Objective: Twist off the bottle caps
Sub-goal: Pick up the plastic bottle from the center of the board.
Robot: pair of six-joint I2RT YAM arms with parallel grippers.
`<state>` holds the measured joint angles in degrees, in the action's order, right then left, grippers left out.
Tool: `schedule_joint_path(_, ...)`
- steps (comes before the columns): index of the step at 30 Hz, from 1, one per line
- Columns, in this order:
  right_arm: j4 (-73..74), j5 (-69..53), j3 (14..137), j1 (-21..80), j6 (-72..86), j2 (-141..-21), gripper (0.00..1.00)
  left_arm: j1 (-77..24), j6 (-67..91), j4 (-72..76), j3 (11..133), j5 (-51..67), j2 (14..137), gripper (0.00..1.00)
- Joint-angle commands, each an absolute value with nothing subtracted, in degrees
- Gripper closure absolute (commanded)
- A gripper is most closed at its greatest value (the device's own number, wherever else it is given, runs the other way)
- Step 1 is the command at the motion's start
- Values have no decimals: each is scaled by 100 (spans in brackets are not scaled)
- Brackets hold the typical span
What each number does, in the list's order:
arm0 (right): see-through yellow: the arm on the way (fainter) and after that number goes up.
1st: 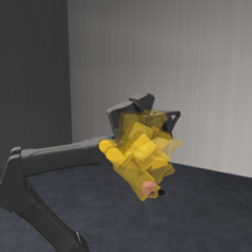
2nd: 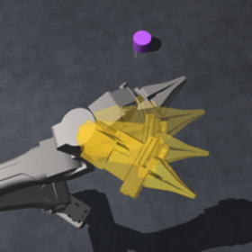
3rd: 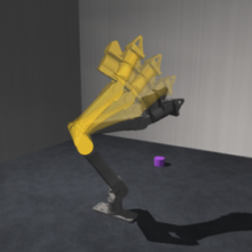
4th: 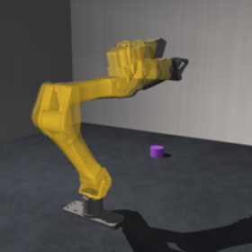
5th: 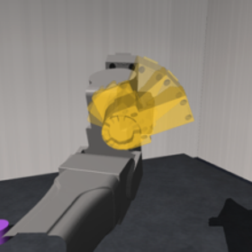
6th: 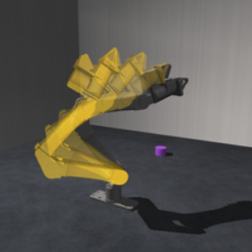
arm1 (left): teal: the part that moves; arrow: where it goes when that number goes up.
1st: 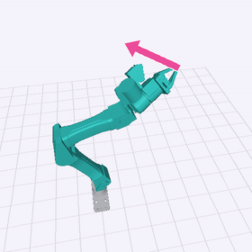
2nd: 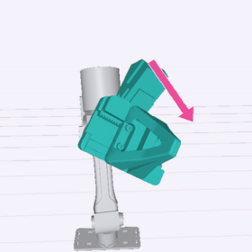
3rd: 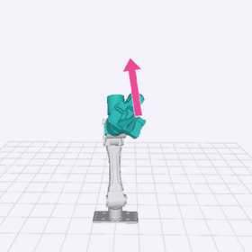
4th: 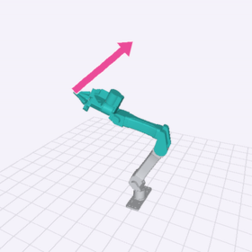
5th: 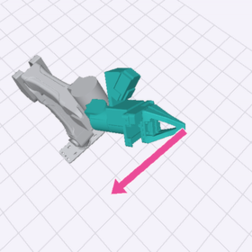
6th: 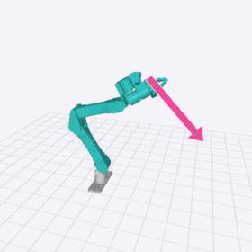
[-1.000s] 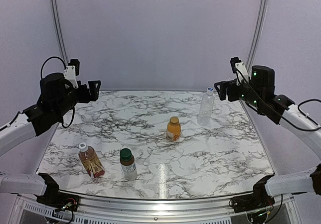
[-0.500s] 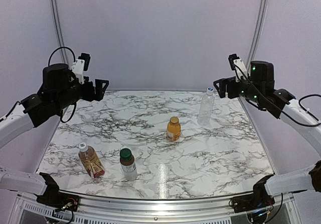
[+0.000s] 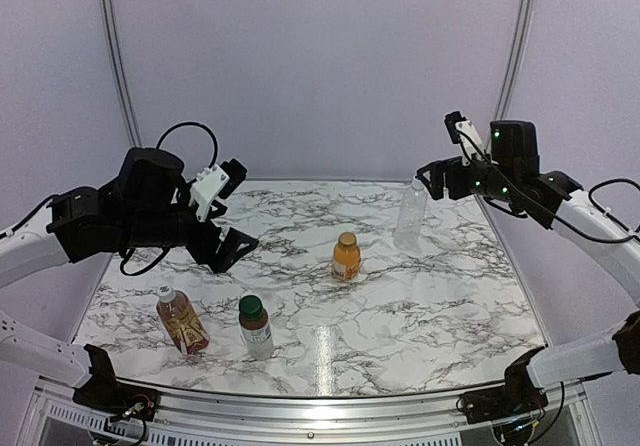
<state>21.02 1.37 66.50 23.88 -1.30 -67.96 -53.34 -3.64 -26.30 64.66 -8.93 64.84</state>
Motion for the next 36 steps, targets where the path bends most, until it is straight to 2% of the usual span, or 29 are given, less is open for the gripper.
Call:
schedule_joint_path(1,2185,-186,6692,2426,-36,-6820,1,-5689,-128,-3378,6617,-642,6507,1)
schedule_joint_path(10,2148,-284,6561,2424,167,-6816,2,-6315,418,-4332,6676,-565,6899,1)
schedule_joint_path(17,2126,-400,6444,2431,299,-6894,1,-6442,603,-4543,6680,-550,7211,7)
schedule_joint_path(22,2128,-490,6409,2433,375,-6874,1,-6442,615,-4643,6741,-355,7503,14)
schedule_joint_path(36,2170,-579,6320,2435,393,-6722,1,-6442,541,-4647,6820,-165,7901,44)
